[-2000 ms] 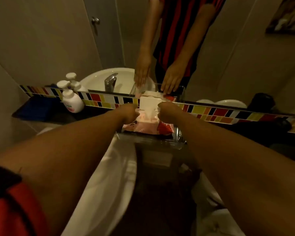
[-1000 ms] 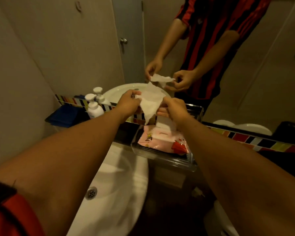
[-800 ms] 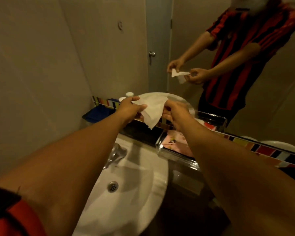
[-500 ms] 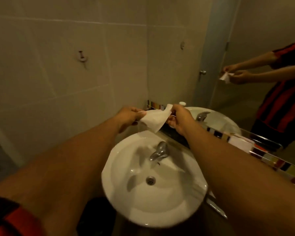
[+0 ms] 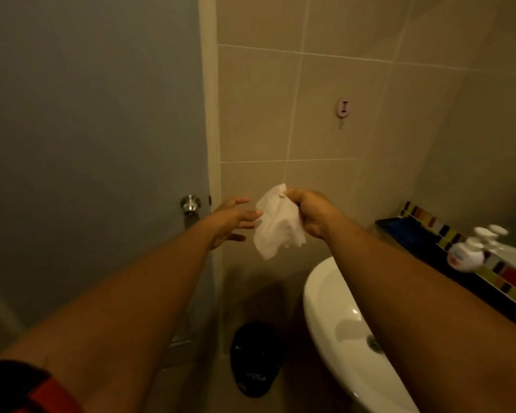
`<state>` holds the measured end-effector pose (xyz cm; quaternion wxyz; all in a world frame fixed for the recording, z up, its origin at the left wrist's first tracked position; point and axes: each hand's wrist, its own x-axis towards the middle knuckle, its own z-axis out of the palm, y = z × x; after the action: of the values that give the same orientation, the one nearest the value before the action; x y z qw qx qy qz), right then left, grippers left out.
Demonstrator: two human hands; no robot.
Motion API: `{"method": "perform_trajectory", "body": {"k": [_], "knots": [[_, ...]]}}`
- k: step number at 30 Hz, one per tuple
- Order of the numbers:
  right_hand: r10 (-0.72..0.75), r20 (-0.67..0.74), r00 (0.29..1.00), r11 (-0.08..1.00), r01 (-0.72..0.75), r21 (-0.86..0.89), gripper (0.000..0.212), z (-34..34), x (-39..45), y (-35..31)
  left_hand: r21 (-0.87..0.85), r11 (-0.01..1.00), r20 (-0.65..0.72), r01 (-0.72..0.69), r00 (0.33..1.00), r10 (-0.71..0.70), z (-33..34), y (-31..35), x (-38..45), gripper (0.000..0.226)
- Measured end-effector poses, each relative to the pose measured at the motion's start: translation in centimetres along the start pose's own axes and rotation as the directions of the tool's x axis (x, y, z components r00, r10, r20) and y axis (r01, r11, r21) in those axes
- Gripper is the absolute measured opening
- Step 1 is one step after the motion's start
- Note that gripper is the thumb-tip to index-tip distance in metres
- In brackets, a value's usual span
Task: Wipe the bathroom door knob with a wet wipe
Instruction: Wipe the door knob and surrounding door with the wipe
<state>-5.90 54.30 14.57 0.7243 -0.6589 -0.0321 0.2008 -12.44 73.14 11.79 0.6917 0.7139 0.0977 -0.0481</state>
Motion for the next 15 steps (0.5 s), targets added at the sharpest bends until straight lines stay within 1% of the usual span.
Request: {"method": "perform_trajectory", "body": {"k": [2,4,5,7,9,11,15], "knots": [[0.011,0.091,0.996,0.999,-0.006,-0.051,0.012,3.1,1.2,-0.1,-0.055,0.998,-0.056,-0.036,0.998,0.033,-2.3,-0.4,-0.1,0.067],[-0.002,0.138,0.990,0.997,0.013,-0.079,0.012,5.5,2.7,-0.2,-0.108,0.993,-0.082,-0.048,0.996,0.040,-4.4,-0.5,0.1,0.064],[-0.011,0.152,0.988,0.996,0.024,-0.083,0.012,6.6,3.6,-0.2,-0.104,0.993,-0.088,-0.049,0.995,0.040,-5.3,-0.5,0.3,0.058],[-0.017,0.168,0.986,0.994,0.035,-0.102,0.013,8.3,5.3,-0.2,-0.022,0.999,-0.115,-0.046,0.992,0.043,-7.0,-0.6,0.8,0.044],[-0.020,0.177,0.984,0.984,0.050,-0.171,0.019,9.5,7.2,-0.1,0.037,0.999,-0.175,-0.030,0.984,0.037,-8.6,-0.7,1.6,0.035],[-0.044,0.190,0.981,0.964,0.092,-0.248,0.026,10.3,9.4,0.0,0.051,0.999,-0.208,-0.005,0.978,0.016,-10.1,-0.4,2.6,0.033],[-0.108,0.225,0.968,0.959,0.161,-0.232,0.031,12.0,13.3,-0.2,0.020,1.000,-0.165,-0.020,0.986,0.023,-12.0,1.0,5.4,0.032]]}}
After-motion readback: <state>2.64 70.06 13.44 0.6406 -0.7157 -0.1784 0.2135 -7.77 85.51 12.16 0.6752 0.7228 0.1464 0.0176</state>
